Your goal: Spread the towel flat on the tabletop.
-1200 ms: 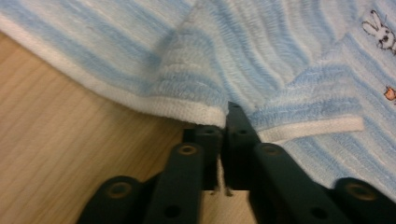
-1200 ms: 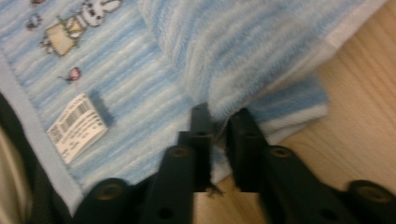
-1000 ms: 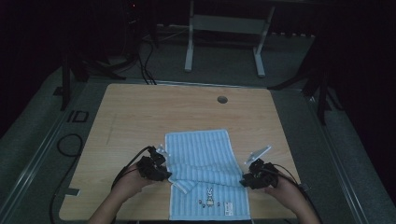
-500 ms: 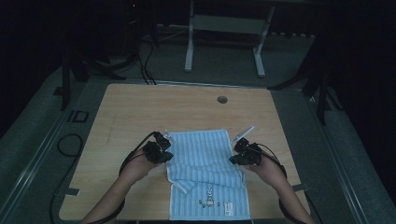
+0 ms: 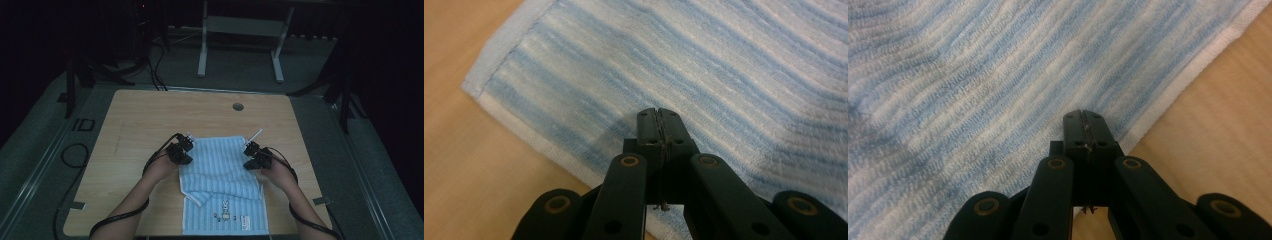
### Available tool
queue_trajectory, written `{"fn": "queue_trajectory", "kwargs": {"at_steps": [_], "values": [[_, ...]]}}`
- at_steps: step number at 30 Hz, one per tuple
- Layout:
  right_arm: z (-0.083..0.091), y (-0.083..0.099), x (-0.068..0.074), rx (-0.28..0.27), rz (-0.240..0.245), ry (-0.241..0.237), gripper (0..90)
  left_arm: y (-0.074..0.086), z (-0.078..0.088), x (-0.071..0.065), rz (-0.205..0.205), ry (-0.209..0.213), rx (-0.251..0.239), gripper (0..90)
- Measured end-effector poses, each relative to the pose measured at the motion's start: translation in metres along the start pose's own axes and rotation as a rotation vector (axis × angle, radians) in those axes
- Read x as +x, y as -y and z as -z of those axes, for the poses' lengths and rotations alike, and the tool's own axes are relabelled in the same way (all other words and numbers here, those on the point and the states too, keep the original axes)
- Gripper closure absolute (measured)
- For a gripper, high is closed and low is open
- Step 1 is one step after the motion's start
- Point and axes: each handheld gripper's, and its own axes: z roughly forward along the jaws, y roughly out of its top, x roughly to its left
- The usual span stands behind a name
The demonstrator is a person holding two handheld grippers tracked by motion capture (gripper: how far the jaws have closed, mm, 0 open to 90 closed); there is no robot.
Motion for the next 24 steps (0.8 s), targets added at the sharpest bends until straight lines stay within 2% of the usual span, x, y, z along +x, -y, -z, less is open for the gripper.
{"fn": "queue_trajectory", "kwargs": {"at_steps": [1,2,9,11,15,24], "values": [[-0.001,-0.003,-0.005,0.001,-0.010,0.001,89.8,-0.003,-0.001,0.002,0.005,-0.001,0.002,88.7],[-0.001,-0.003,-0.007,-0.001,-0.015,-0.002,89.8,-0.008,-0.003,0.006,0.004,-0.023,-0.001,88.7],[-0.003,-0.011,-0.021,-0.004,-0.056,-0.006,89.8,-0.022,-0.010,0.019,0.029,-0.034,-0.003,88.7],[-0.004,-0.016,-0.029,-0.002,-0.083,-0.006,89.8,-0.026,-0.011,0.024,0.043,-0.033,-0.004,88.6],[-0.005,-0.021,-0.034,0.003,-0.094,0.002,89.8,-0.034,-0.015,0.031,0.045,-0.046,-0.007,88.6],[-0.009,-0.035,-0.049,0.019,-0.137,0.008,89.8,-0.054,-0.022,0.043,0.024,-0.081,0.022,88.5]]}}
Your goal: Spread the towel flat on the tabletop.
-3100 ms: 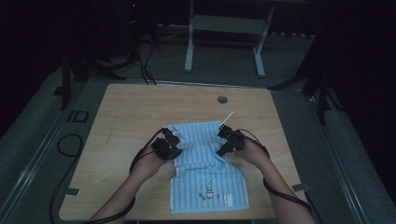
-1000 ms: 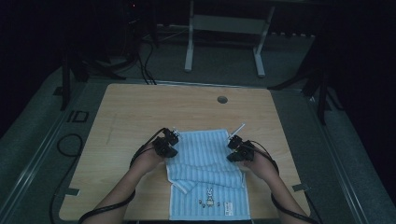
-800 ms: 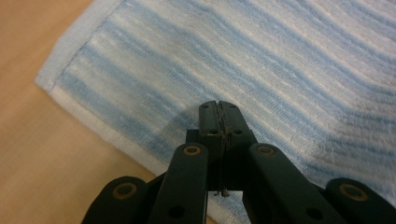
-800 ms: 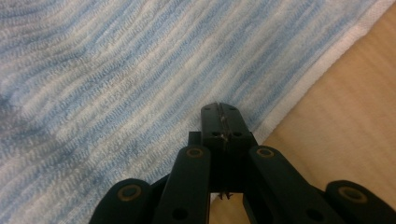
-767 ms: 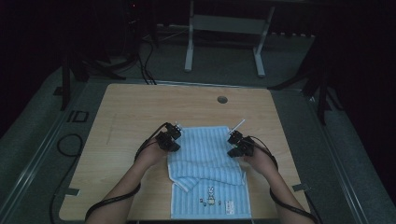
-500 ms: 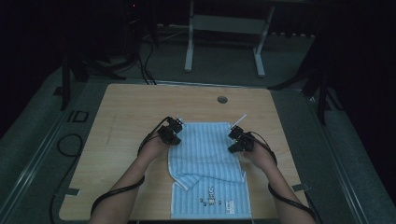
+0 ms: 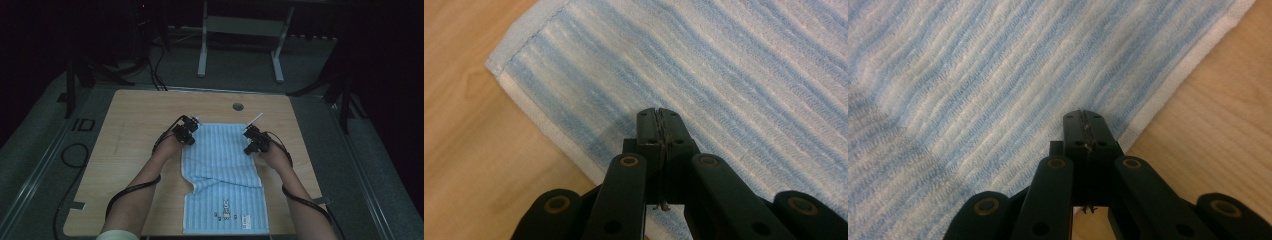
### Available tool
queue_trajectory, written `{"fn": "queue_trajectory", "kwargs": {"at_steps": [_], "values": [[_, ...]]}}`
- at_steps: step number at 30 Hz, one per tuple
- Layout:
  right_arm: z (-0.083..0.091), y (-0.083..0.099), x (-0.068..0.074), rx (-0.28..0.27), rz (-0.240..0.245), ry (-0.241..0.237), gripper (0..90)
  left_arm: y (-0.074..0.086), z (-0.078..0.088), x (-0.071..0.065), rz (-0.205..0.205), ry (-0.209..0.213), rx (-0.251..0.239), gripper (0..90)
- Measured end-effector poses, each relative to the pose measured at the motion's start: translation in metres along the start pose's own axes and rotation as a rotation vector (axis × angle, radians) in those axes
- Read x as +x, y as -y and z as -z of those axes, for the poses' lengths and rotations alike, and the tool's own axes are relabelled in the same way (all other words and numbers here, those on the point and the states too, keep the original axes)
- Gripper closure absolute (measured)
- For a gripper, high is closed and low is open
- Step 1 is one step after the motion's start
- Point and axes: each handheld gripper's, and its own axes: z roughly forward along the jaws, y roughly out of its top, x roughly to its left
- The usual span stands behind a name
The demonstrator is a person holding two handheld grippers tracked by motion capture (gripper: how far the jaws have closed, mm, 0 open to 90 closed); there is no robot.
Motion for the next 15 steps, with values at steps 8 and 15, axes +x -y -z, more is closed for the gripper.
{"fn": "queue_trajectory", "kwargs": {"at_steps": [8,15], "values": [[-0.002,-0.007,-0.010,-0.014,-0.034,-0.011,89.7,-0.013,-0.005,0.003,-0.015,-0.045,0.017,87.2],[0.004,-0.008,-0.007,-0.020,-0.024,-0.029,88.2,-0.010,0.010,0.005,0.028,-0.015,-0.024,86.2]]}}
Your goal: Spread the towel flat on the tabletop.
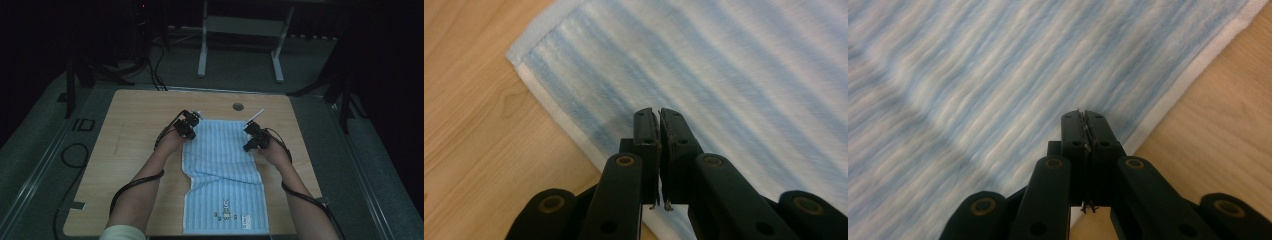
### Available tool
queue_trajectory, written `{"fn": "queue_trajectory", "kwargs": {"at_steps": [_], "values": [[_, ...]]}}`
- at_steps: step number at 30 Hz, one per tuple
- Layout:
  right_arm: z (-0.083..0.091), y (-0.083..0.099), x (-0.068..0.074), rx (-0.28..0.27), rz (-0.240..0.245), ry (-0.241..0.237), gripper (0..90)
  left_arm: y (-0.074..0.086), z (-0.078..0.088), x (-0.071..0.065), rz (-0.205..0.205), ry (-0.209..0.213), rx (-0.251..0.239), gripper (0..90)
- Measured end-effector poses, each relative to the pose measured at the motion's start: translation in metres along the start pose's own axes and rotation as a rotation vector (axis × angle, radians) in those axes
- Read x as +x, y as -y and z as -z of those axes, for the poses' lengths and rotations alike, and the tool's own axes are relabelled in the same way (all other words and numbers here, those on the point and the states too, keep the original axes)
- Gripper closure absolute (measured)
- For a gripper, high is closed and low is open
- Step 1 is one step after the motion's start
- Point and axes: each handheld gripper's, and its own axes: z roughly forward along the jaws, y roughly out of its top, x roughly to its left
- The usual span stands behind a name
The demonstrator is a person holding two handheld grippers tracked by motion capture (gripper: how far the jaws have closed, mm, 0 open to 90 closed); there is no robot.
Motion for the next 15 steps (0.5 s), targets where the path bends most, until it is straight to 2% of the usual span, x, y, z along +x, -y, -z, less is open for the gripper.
{"fn": "queue_trajectory", "kwargs": {"at_steps": [2,3,6,9,11,12,15], "values": [[0.010,0.006,0.007,-0.021,0.022,-0.008,88.2,0.005,0.016,-0.008,-0.028,0.026,-0.034,86.2],[0.020,0.015,0.013,-0.035,0.054,-0.005,88.2,0.008,0.021,-0.013,-0.049,0.035,-0.036,86.3],[0.030,0.024,0.020,-0.055,0.076,-0.008,88.2,0.019,0.036,-0.027,-0.091,0.071,-0.057,86.3],[0.043,0.040,0.031,-0.085,0.103,-0.023,88.3,0.030,0.042,-0.033,-0.094,0.101,-0.053,86.3],[0.043,0.044,0.033,-0.082,0.109,-0.023,88.2,0.034,0.042,-0.035,-0.092,0.101,-0.048,86.2],[0.042,0.047,0.034,-0.080,0.110,-0.024,88.2,0.041,0.038,-0.037,-0.085,0.110,-0.045,86.2],[0.025,0.048,0.033,-0.045,0.100,-0.027,88.2,0.047,0.030,-0.039,-0.081,0.110,-0.031,86.2]]}}
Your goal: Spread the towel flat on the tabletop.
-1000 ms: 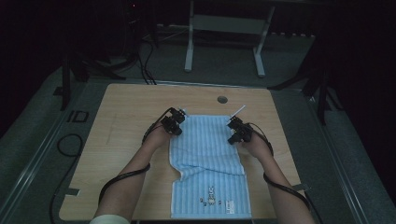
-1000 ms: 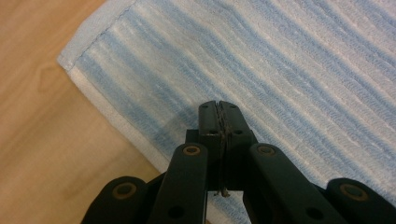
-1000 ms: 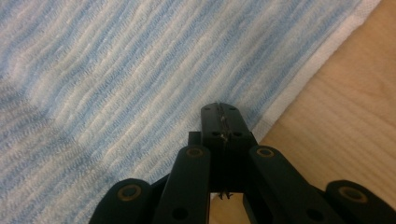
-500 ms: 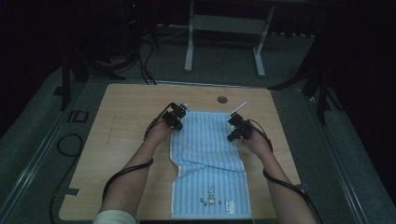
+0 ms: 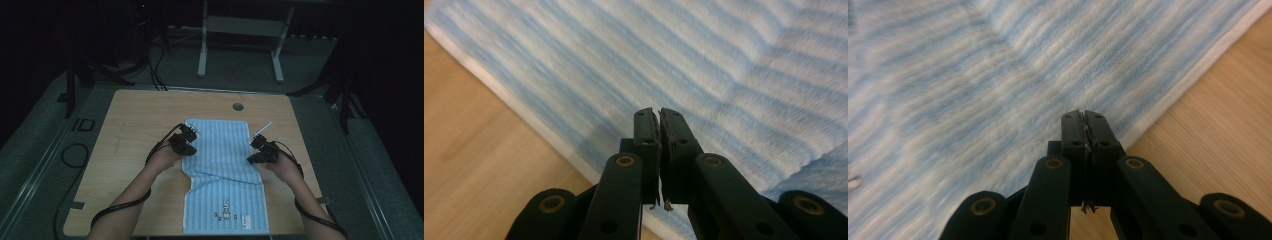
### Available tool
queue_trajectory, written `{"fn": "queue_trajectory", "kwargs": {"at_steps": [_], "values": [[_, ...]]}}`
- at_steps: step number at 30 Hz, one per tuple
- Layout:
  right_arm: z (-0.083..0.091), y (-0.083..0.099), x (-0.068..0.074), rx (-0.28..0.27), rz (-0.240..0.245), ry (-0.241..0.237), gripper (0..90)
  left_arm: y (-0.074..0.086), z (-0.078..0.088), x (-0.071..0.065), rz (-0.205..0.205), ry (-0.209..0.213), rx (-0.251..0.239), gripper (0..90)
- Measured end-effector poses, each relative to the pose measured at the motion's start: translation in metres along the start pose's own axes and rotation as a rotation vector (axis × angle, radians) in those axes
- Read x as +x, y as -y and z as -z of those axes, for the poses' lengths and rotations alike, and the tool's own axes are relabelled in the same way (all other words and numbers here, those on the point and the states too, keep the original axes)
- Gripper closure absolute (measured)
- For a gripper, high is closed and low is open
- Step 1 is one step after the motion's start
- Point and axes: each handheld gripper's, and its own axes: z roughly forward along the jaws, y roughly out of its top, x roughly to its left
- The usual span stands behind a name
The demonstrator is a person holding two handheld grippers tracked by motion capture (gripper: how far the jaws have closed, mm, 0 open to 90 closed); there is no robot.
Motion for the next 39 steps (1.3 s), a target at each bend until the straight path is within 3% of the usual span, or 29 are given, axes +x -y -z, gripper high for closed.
{"fn": "queue_trajectory", "kwargs": {"at_steps": [5,9,15,19,26,36,38,39], "values": [[-0.022,-0.006,-0.009,0.038,-0.028,0.004,88.9,0.000,-0.017,0.004,-0.002,-0.021,0.038,86.2],[-0.024,-0.012,-0.022,0.020,-0.068,0.012,88.9,-0.006,-0.025,0.010,0.021,-0.015,0.032,86.2],[-0.025,-0.022,-0.037,0.028,-0.105,0.038,88.9,-0.017,-0.031,0.019,0.030,-0.043,0.019,86.1],[-0.026,-0.026,-0.040,0.035,-0.113,0.049,88.6,-0.028,-0.036,0.026,0.035,-0.069,0.022,86.1],[-0.026,-0.030,-0.049,0.034,-0.130,0.059,87.5,-0.042,-0.044,0.034,0.055,-0.077,0.015,86.0],[-0.025,-0.028,-0.060,0.022,-0.167,0.067,86.8,-0.049,-0.045,0.034,0.074,-0.080,0.017,83.0],[-0.023,-0.028,-0.057,0.023,-0.167,0.068,85.8,-0.047,-0.038,0.028,0.060,-0.075,0.000,83.1],[-0.019,-0.027,-0.051,0.021,-0.141,0.068,85.6,-0.040,-0.026,0.020,0.026,-0.046,-0.024,83.1]]}}
